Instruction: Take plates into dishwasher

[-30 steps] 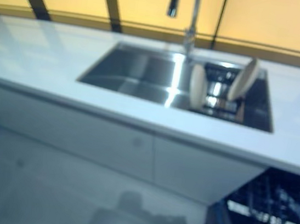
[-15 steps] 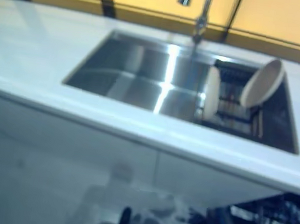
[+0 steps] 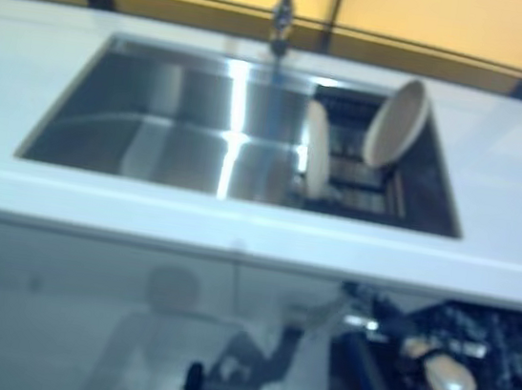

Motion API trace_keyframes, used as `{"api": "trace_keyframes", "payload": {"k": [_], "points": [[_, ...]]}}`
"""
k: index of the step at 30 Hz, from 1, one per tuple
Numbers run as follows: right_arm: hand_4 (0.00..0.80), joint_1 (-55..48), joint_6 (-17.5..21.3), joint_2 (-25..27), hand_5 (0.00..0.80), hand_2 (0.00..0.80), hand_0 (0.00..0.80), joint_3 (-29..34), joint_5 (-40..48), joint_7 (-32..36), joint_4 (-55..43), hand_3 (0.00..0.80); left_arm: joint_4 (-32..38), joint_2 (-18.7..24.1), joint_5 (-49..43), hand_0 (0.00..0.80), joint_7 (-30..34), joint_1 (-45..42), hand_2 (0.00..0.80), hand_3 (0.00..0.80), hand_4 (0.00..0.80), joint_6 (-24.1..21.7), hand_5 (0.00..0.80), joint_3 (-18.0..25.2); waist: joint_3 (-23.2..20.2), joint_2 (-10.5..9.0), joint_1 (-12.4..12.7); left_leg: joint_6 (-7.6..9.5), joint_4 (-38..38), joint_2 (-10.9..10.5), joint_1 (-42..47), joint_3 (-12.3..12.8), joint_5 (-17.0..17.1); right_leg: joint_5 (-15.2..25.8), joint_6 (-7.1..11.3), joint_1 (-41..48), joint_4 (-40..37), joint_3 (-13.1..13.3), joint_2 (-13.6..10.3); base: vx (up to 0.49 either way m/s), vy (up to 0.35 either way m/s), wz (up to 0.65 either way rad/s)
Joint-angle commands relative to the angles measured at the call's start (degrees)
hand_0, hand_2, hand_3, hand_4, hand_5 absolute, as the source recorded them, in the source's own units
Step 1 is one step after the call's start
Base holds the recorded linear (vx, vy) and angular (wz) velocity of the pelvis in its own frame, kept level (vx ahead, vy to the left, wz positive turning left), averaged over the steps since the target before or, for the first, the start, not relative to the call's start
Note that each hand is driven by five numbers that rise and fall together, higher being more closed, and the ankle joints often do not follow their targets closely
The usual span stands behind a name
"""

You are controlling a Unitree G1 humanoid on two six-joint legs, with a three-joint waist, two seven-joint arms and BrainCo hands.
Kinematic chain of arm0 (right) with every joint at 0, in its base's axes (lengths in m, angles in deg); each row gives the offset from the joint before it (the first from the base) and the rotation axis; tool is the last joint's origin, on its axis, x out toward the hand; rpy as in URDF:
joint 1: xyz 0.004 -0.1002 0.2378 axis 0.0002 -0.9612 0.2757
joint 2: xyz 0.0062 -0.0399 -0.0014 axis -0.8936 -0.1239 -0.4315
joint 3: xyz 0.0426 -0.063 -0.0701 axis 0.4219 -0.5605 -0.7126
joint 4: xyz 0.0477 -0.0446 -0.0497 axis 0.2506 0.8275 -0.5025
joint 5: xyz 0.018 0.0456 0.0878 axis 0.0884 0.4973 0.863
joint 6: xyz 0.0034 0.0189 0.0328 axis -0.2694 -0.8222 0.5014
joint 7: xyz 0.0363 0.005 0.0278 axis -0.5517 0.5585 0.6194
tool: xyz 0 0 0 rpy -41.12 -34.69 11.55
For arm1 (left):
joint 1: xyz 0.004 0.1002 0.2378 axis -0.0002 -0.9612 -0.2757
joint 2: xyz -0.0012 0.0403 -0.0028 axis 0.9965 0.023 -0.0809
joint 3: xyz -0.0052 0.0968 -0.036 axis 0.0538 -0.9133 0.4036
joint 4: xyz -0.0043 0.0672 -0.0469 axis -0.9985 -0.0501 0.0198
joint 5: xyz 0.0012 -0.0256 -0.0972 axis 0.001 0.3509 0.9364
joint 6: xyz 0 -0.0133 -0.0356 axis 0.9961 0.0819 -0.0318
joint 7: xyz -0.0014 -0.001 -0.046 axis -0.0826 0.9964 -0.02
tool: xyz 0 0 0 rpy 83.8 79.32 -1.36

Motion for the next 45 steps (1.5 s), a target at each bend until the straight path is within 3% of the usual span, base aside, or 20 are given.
{"api": "trace_keyframes", "payload": {"k": [1, 3, 7, 11, 13, 20, 21, 23, 24, 26, 29, 30, 31, 33, 35, 41, 43, 45], "points": [[0.0, 1.08, -4.55, 7.87, 0.0, 0.0, 0.0, 10.29, 13.62, 1.22, -11.28, 0.0, 4.06, -3.13, 2.32, 0.0, -5.77, 2.54, 0.0, 0.0, 0.0, 11.78, 0.0, -2.31, -2.71, 0.26, -1.89, -1.71, 5.29, 4.79, -0.8, -1.9, -2.31, 0.08, 3.09, 2.44, 5.41, 0.54, -2.78, 0.148, 0.058, -0.21], [0.0, 1.69, -5.64, 10.1, 0.0, 0.0, 0.0, 15.75, 18.92, 1.92, -11.9, 0.0, 5.99, -2.52, 4.01, 0.0, -5.41, 4.13, 0.0, 0.0, 0.0, 15.77, 0.0, -3.44, -3.63, 0.55, -2.76, -1.67, 6.41, 4.87, -0.58, -1.87, -3.31, -0.13, 2.97, 2.57, 5.58, 1.67, -2.74, 0.117, 0.07, -0.06], [0.0, 7.96, -1.66, 11.41, 0.0, 0.0, 0.0, 18.47, 27.46, -1.67, -10.24, 0.0, 6.43, -1.53, 8.23, 0.0, -5.49, 8.64, 0.0, 0.0, 0.0, 20.96, 0.0, -6.09, -4.48, 1.24, -3.96, -1.5, 7.52, 4.89, 0.59, -1.52, -4.75, -0.35, 2.91, 3.22, 5.62, 2.78, -3.09, 0.108, 0.088, -0.24], [0.0, 15.24, 0.86, 14.1, 0.0, 0.0, 0.0, 17.77, 31.31, -6.22, -8.35, 0.0, 5.78, -0.96, 11.59, 0.0, -5.29, 12.69, 0.0, 0.0, 0.0, 24.16, 0.0, -7.77, -5.35, 1.78, -4.1, -1.54, 7.5, 4.88, 2.12, -0.91, -5.49, -0.57, 3.06, 4.1, 5.35, 2.59, -3.6, 0.129, 0.087, -0.33], [0.0, 22.21, 3.42, 18.1, 0.0, 0.0, 0.0, 16.11, 35.88, -9.58, -5.19, 0.0, 5.32, -0.51, 13.13, 0.0, -4.92, 14.65, 0.0, 0.0, 0.0, 25.98, 0.0, -9.17, -6.05, 2.07, -3.62, -1.64, 8.11, 4.79, 2.55, -1.05, -5.93, -0.96, 2.95, 4.5, 5.65, 2.29, -3.84, 0.141, 0.091, -0.07], [0.0, 42.64, 3.9, 26.27, 0.0, 0.0, 0.0, 9.61, 40.39, -27.05, 1.23, 0.0, 3.91, 0.51, 12.02, 0.0, -2.71, 17.14, 0.0, 0.0, 0.0, 28.18, 0.0, -11.86, -6.91, 1.5, -1.42, -1.22, 11.46, 3.35, 1.99, -2.16, -8.0, -2.53, 2.68, 5.7, 7.65, 0.71, -4.74, 0.125, 0.086, 0.03], [0.0, 44.16, 3.22, 27.18, 0.0, 0.0, 0.0, 9.03, 40.49, -28.85, 2.38, 0.0, 3.9, 0.77, 11.17, 0.0, -2.31, 17.51, 0.0, 0.0, 0.0, 28.46, 0.0, -12.2, -6.97, 1.47, -1.36, -0.68, 11.41, 2.67, 1.92, -2.58, -8.07, -2.99, 2.71, 5.59, 8.98, 0.67, -4.74, 0.109, 0.092, 0.11], [0.0, 46.93, 1.06, 27.98, 0.0, 0.0, 0.0, 7.37, 35.31, -36.02, 4.57, 0.0, 4.65, 1.41, 9.9, 0.0, -1.51, 17.98, 0.0, 0.0, 0.0, 29.21, 0.0, -13.23, -6.22, 1.45, -1.77, 0.64, 9.79, 1.23, 3.2, -3.46, -7.09, 2.87, 4.56, 0.22, 18.5, 1.24, -5.62, 0.106, 0.076, 0.26], [0.0, 47.7, 0.45, 28.76, 0.0, 0.0, 0.0, 6.47, 34.37, -38.0, 6.12, 0.0, 5.06, 1.49, 9.5, 0.0, -1.39, 18.12, 0.0, 0.0, 0.0, 29.59, 0.0, -13.29, -5.55, 1.95, -2.09, 1.06, 8.7, 1.05, 4.17, -4.07, -6.92, 5.07, 5.01, -3.1, 23.63, 2.27, -5.61, 0.12, 0.042, 0.31], [0.0, 50.1, -0.73, 30.2, 0.0, 0.0, 0.0, 4.11, 29.91, -39.32, 10.94, 0.0, 5.98, 2.46, 10.4, 0.0, -1.49, 18.43, 0.0, 0.0, 0.0, 30.47, 0.0, -14.13, -4.5, 2.27, -2.24, 0.99, 7.71, 1.6, 5.67, -4.38, -6.51, 5.65, 4.79, -6.12, 25.45, 3.28, -5.52, 0.102, -0.053, 0.31], [0.0, 57.96, -2.4, 31.46, 0.0, 0.0, 0.0, -3.94, 27.53, -43.15, 16.74, 0.0, 6.86, 3.92, 14.62, 0.0, -1.68, 19.65, 0.0, 0.0, 0.0, 31.92, 0.0, -13.88, -3.39, 1.53, -1.89, -0.44, 8.25, 3.71, 6.58, -4.03, -7.5, 6.58, 4.97, -6.78, 12.96, 3.05, -6.97, 0.096, -0.334, 0.13], [0.0, 60.79, -1.36, 30.88, 0.0, 0.0, 0.0, -6.71, 28.3, -44.77, 18.37, 0.0, 7.16, 4.02, 15.51, 0.0, -2.06, 20.18, 0.0, 0.0, 0.0, 32.08, 0.0, -13.55, -2.73, 0.9, -2.13, -0.77, 8.97, 4.27, 7.12, -3.78, -8.9, 9.4, 5.56, -8.75, 9.04, 3.1, -7.28, 0.061, -0.378, -0.21], [0.0, 62.74, -3.16, 31.2, 0.0, 0.0, 0.0, -7.48, 29.66, -46.45, 19.11, 0.0, 7.0, 4.47, 15.87, 0.0, -1.95, 20.53, 0.0, 0.0, 0.0, 32.48, 0.0, -12.86, -2.26, 0.5, -2.39, -0.36, 10.14, 5.3, 6.52, -2.98, -9.94, 7.55, 5.43, -8.51, 9.5, 3.73, -6.24, 0.073, -0.293, -0.23], [0.0, 64.08, -5.91, 30.58, 0.0, 0.0, 0.0, -8.99, 28.88, -49.24, 19.58, 0.0, 7.43, 4.09, 17.55, 0.0, -2.35, 20.47, 0.0, 0.0, 0.0, 34.25, 0.0, -12.46, -2.54, 0.38, -2.14, -1.02, 10.69, 6.17, 6.66, -4.08, -9.42, 6.4, 5.05, -7.03, 9.38, 3.77, -5.39, 0.139, -0.143, 0.11], [0.0, 64.72, -8.28, 30.39, 0.0, 0.0, 0.0, -10.74, 24.92, -47.7, 21.54, 0.0, 9.17, 3.68, 13.57, 0.0, -0.27, 20.27, 0.0, 0.0, 0.0, 35.04, 0.0, -12.28, -2.9, 0.1, -0.51, -1.51, 9.73, 6.45, 5.89, -4.81, -7.53, 5.76, 4.4, -4.23, 7.38, 1.66, -5.31, 0.134, -0.079, 0.51], [0.0, 72.48, -10.38, 29.8, 0.0, 0.0, 0.0, -22.17, 18.86, -43.82, 29.19, 0.0, 9.74, 2.08, 9.28, 0.0, -0.14, 21.19, 0.0, 0.0, 0.0, 32.69, 0.0, -18.92, -3.55, 0.61, 1.51, -3.43, 3.94, 6.11, 5.63, -6.69, -3.74, 5.82, 4.44, -0.38, 3.51, -1.69, -5.59, 0.098, -0.003, 0.28], [0.0, 73.45, -10.43, 29.7, 0.0, 0.0, 0.0, -23.18, 17.12, -44.15, 30.04, 0.0, 9.55, 2.05, 9.6, 0.0, -0.3, 21.34, 0.0, 0.0, 0.0, 32.98, 0.0, -18.92, -3.62, 0.87, 1.45, -3.57, 2.78, 5.94, 6.2, -6.77, -3.4, 5.79, 4.61, 0.0, 3.27, -2.07, -5.72, 0.082, 0.028, 0.16], [0.0, 76.21, -13.43, 29.2, 0.0, 0.0, 0.0, -25.68, 12.91, -43.93, 33.05, 0.0, 8.9, 2.72, 10.18, 0.0, 0.23, 21.81, 0.0, 0.0, 0.0, 34.0, 0.0, -18.72, -3.99, 1.16, 1.56, -3.68, 0.94, 5.48, 7.33, -6.61, -2.94, 5.9, 4.95, 0.76, 2.57, -2.73, -6.14, 0.134, 0.045, 0.18]]}}
